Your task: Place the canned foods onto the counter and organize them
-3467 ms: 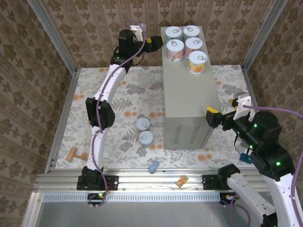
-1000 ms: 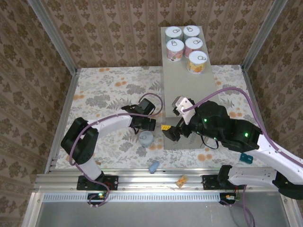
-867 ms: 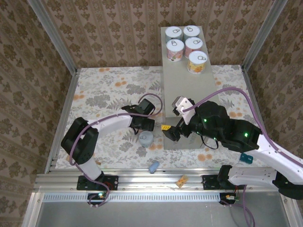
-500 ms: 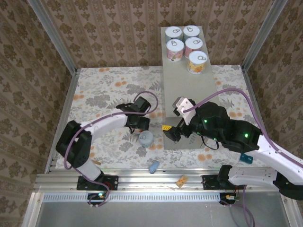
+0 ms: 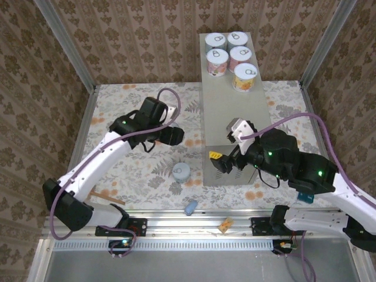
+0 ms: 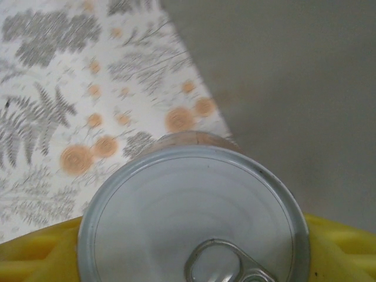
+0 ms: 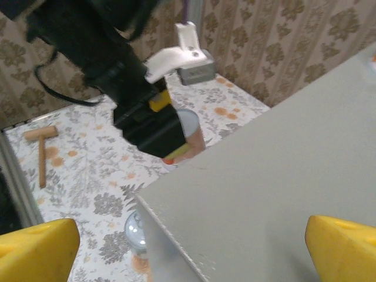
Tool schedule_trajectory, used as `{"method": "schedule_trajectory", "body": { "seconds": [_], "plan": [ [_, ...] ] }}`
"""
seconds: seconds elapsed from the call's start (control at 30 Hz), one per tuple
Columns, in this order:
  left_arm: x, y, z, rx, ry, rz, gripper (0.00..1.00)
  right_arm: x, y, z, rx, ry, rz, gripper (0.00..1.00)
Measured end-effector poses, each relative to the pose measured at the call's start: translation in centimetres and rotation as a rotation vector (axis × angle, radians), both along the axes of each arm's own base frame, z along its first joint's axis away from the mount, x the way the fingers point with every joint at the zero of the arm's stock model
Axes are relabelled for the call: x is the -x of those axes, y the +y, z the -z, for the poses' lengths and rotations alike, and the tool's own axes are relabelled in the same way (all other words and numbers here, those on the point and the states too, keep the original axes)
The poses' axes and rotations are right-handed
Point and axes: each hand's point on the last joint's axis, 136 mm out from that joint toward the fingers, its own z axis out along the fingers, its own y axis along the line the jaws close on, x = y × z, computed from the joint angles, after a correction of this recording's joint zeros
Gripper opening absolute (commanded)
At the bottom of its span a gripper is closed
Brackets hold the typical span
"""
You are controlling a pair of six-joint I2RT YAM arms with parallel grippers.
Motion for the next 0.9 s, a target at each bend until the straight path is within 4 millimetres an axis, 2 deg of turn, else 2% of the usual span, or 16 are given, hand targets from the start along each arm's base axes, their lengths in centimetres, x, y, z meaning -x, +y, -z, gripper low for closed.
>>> {"method": "schedule_trajectory", "body": {
  "seconds": [0.33,0.47,0.63,0.9],
  "plan": [
    [2.4,-2.3,-11.3,0.161,-0.152,0.238,0.62,-0.4,-5.7,-1.5,-0.024,-0.061,0.21,1.0],
    [2.8,-3.1,-14.6,0.186,-0.21,0.302,0.62,-0.1,-8.1,-2.1,-0.043,-0.084,0.273,1.0],
    [3.0,-5.1,-16.4,0.19,-0.231,0.379,0.62,0.3,-10.4,-2.3,-0.051,-0.095,0.335,1.0],
    [3.2,-9.7,-17.0,0.163,-0.232,0.498,0.64,0.8,-12.3,-2.2,-0.05,-0.102,0.375,1.0]
  ]
}}
